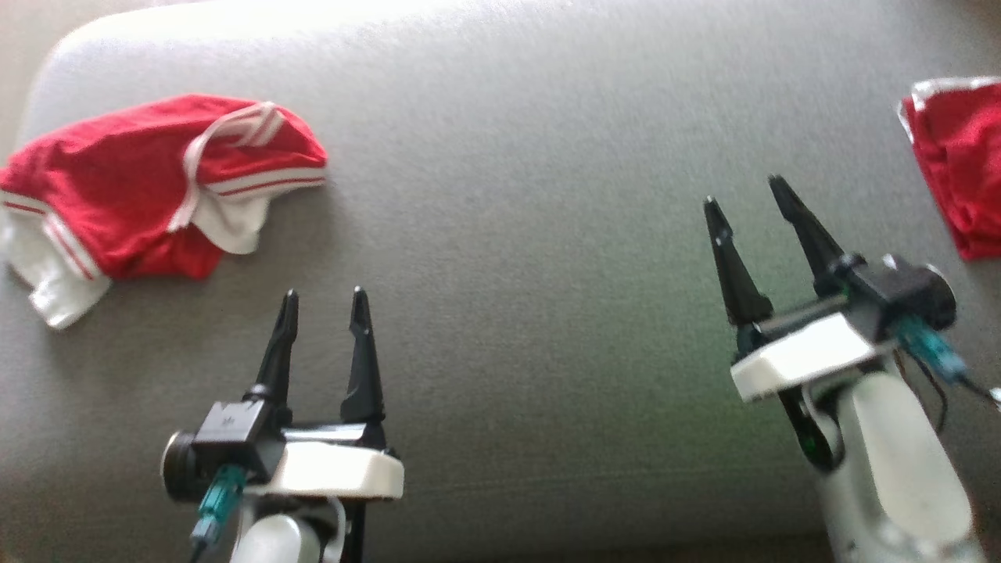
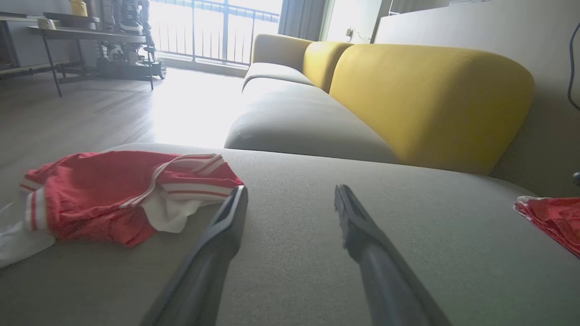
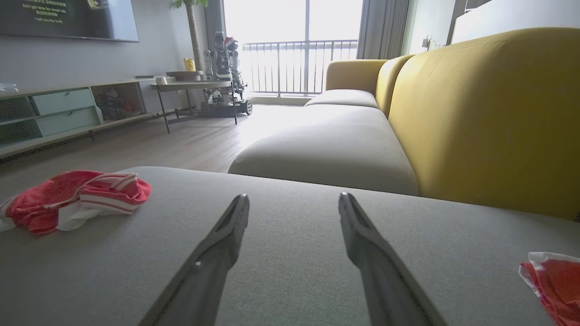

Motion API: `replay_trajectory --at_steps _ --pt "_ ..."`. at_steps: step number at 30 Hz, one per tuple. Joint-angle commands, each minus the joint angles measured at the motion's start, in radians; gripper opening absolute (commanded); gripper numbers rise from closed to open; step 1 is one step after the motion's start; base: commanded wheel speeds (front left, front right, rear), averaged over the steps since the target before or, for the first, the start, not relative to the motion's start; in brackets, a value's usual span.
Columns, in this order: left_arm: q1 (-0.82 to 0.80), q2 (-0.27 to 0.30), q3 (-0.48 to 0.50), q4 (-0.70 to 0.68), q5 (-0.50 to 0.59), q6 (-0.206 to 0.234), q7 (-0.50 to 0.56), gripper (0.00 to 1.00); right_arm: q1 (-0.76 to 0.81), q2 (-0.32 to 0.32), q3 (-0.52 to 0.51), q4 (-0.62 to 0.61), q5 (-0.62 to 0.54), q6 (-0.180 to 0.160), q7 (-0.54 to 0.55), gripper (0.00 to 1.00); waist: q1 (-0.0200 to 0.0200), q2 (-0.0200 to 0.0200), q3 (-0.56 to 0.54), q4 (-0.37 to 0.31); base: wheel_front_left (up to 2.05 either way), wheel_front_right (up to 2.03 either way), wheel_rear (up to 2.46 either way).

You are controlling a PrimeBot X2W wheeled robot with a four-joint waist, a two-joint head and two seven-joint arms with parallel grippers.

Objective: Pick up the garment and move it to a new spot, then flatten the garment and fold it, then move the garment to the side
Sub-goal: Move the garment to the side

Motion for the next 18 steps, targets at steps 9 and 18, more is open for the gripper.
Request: replay_trajectory --at_steps 9,18 --pt "0.066 0.000 0.065 -0.047 0.005 -0.007 -0.005 1.00 0.208 0.018 -0.020 -0.132 0.034 0.000 -0.009 1.00 0.0001 -0.0001 -0.113 0.048 0.00 0.00 0.00" --pt "0.127 0.000 0.084 -0.057 0.017 -0.019 -0.005 1.00 0.302 0.019 0.004 -0.124 0.065 0.000 -0.009 1.00 0.0001 -0.0001 -0.179 0.020 0.00 0.00 0.00"
